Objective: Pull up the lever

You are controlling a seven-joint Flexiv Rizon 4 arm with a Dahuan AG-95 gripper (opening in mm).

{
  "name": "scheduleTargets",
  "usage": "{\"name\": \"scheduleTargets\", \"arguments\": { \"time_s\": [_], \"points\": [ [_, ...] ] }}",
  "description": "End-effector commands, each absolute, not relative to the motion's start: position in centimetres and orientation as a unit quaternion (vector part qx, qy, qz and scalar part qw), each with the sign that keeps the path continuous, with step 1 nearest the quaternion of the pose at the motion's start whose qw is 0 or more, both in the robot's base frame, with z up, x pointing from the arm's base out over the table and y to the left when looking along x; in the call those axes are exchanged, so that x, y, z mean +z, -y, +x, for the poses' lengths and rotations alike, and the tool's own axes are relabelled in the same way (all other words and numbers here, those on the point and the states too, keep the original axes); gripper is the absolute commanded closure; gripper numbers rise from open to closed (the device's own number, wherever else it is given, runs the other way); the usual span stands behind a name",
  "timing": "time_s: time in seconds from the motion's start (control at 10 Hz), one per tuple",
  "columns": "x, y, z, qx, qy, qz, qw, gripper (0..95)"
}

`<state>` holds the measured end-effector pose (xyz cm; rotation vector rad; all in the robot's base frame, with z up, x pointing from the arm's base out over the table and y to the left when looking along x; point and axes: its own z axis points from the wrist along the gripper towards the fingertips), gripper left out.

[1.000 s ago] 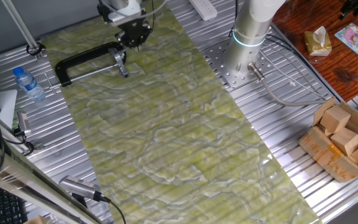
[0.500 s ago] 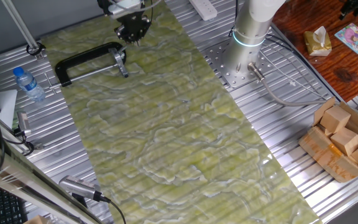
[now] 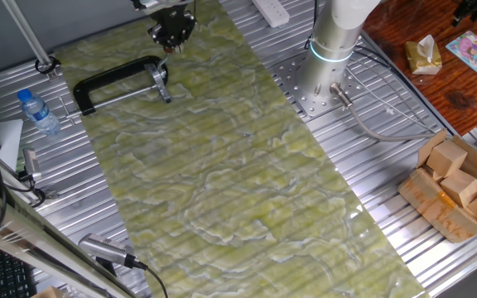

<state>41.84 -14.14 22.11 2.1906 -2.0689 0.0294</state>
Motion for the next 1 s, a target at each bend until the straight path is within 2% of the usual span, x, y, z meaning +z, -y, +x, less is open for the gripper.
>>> {"name": "scheduleTargets", "arguments": {
  "time_s": [0.1,1.0],
  "points": [
    [22.4,14.3,41.8,0.014,0.680,0.730,0.065,95.0],
    [22.8,16.0,40.9,0.028,0.668,0.740,0.069,95.0]
  ]
}}
